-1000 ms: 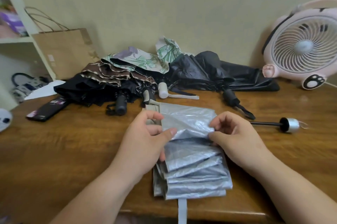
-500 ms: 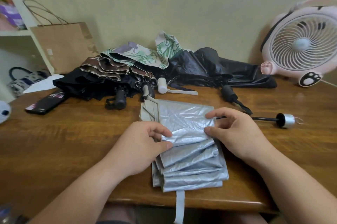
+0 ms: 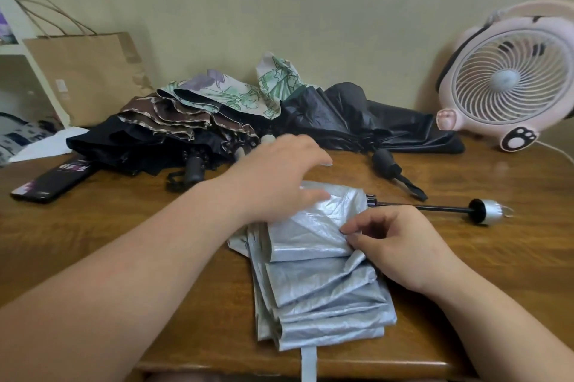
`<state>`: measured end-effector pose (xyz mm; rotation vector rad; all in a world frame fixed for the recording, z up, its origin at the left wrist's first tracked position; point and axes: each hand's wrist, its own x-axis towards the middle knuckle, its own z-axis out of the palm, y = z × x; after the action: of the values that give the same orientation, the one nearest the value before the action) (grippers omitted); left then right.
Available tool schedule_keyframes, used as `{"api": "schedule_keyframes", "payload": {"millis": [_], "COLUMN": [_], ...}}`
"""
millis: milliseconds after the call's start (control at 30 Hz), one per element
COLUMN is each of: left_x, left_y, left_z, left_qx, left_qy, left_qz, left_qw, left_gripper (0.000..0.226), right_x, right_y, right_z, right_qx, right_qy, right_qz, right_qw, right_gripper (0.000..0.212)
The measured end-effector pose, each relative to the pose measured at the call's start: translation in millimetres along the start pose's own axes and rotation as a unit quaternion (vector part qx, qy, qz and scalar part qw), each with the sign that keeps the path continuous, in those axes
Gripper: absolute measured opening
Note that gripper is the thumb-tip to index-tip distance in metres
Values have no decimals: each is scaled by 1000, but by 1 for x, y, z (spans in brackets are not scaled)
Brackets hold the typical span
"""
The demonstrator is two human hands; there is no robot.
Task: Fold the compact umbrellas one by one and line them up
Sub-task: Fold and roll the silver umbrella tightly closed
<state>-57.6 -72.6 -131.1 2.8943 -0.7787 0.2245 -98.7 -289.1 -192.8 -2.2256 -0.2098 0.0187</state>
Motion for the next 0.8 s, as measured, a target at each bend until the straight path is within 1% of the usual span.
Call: {"api": "schedule_keyframes", "payload": {"millis": [67, 100, 133, 300, 367, 433, 467, 567, 633, 733, 800], "left_x": [9, 10, 9, 4, 2, 2, 2, 1, 0, -1, 0], "left_y": [-2, -3, -5, -4, -1, -1, -1, -1, -2, -3, -2], "left_z": [19, 27, 35, 49, 51, 51, 50, 48, 48, 47, 44], "left_qx": [17, 23, 31, 75, 90, 93, 90, 74, 63, 47, 34], "left_qy": [-86, -109, -116, -97, -88, -79, -78, -79, -77, -89, -93], "left_qz": [36, 37, 39, 66, 73, 72, 71, 69, 64, 49, 45], "left_qw": [996, 993, 992, 990, 989, 990, 990, 992, 993, 994, 994], "left_gripper": [73, 76, 77, 77, 77, 77, 76, 72, 69, 68, 69], "right_x": [-1, -1, -2, -5, -4, 2, 9, 44, 73, 100, 101], "right_y": [-1, -1, -1, -2, -8, -22, -30, -57, -64, -45, -23], "right_z": [-1, -1, -1, -4, -12, -28, -37, -63, -70, -62, -52], "right_qx": [1, -2, -8, -33, -69, -124, -152, -234, -253, -256, -209], "right_qy": [-2, -3, -5, -33, -65, -90, -81, -22, -20, -105, -147], "right_qz": [-2, -3, -7, -18, -30, -53, -75, -149, -156, -133, -122], "right_qw": [1000, 1000, 1000, 999, 995, 987, 982, 961, 955, 952, 959], "right_gripper": [13, 14, 15, 21, 21, 15, 12, 5, 7, 17, 14]}}
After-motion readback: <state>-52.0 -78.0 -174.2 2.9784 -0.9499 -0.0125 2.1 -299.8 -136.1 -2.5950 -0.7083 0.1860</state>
